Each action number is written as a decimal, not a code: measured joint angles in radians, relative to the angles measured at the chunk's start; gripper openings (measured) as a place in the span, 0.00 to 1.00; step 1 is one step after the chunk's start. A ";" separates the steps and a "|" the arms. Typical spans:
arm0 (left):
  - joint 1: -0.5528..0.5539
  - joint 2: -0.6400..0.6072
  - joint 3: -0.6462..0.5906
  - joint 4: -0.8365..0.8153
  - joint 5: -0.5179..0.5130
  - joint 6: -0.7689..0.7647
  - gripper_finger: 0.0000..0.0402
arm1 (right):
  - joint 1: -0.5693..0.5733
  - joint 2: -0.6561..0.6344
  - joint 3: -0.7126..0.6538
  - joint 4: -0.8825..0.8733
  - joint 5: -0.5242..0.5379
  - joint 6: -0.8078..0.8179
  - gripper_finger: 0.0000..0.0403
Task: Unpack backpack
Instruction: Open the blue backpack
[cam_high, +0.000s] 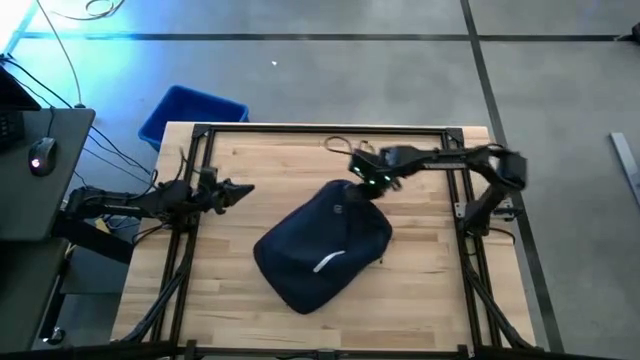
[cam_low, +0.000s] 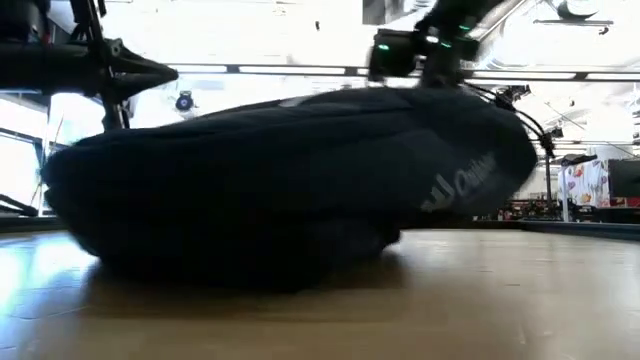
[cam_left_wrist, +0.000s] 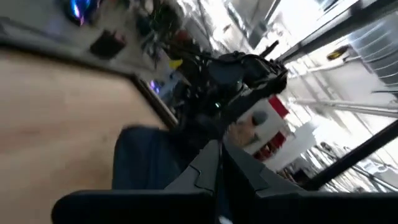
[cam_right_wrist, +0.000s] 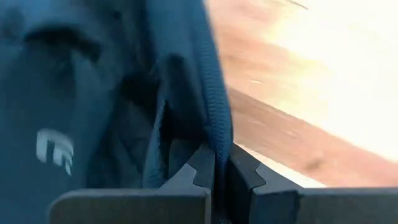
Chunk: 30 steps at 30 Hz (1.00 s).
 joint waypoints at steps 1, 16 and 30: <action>0.000 0.003 0.000 -0.001 0.023 0.009 0.00 | 0.016 -0.043 -0.062 0.041 0.028 0.079 0.00; -0.001 0.285 0.000 0.064 0.424 0.112 0.00 | 0.126 -0.232 -0.325 0.302 0.345 0.615 0.00; 0.000 0.768 0.004 0.208 0.428 0.129 0.00 | 0.070 -0.207 -0.282 0.315 0.304 0.436 0.00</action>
